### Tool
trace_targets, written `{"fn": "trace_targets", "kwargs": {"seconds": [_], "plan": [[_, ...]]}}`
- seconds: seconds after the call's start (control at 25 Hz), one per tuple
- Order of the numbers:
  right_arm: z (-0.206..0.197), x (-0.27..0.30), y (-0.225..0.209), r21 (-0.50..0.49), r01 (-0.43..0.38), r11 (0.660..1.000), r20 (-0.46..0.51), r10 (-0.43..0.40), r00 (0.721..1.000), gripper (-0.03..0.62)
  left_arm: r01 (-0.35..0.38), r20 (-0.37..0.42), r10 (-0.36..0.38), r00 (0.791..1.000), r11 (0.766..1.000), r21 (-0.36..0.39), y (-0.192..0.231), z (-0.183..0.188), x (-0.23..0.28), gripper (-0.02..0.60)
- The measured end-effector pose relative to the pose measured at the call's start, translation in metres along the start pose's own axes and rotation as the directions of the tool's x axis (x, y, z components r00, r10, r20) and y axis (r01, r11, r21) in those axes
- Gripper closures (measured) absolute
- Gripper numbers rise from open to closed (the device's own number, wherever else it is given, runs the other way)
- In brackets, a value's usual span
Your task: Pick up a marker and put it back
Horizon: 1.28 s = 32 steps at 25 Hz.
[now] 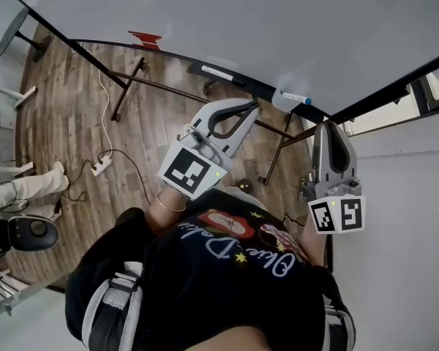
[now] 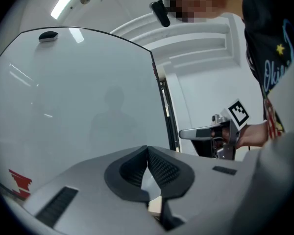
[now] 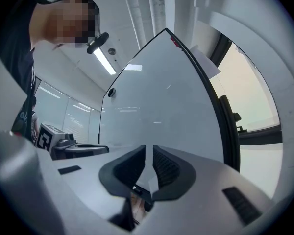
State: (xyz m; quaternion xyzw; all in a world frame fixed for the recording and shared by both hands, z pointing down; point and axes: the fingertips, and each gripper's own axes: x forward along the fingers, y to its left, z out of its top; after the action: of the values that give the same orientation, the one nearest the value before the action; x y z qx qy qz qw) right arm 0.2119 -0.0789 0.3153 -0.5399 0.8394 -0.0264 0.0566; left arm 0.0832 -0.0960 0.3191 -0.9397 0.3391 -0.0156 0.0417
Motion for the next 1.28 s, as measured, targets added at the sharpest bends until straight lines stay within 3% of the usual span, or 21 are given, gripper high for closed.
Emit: {"fn": "trace_targets", "kwargs": {"seconds": [0.24,0.44,0.76,1.28], "plan": [[-0.013,0.008,-0.009,-0.004,-0.011,1.0,-0.042,0.011,0.999,0.54,-0.025,-0.007,0.025,1.0,1.0,-0.001,0.003,-0.002,0.003,0.578],[-0.031,0.026,-0.012,-0.035,-0.015,0.999,-0.106,0.011,0.994,0.503,-0.003,-0.009,0.003,1.0,1.0,0.002,0.008,-0.005,0.017,0.578],[-0.059,0.052,-0.021,-0.043,0.022,0.999,-0.184,-0.03,0.983,0.479,0.045,-0.007,-0.045,0.999,0.999,0.014,0.022,-0.006,0.036,0.578],[-0.099,0.071,-0.045,-0.039,0.072,0.997,-0.291,-0.081,0.953,0.464,0.038,-0.045,-0.039,0.998,0.999,-0.012,0.049,-0.018,0.045,0.578]]}}
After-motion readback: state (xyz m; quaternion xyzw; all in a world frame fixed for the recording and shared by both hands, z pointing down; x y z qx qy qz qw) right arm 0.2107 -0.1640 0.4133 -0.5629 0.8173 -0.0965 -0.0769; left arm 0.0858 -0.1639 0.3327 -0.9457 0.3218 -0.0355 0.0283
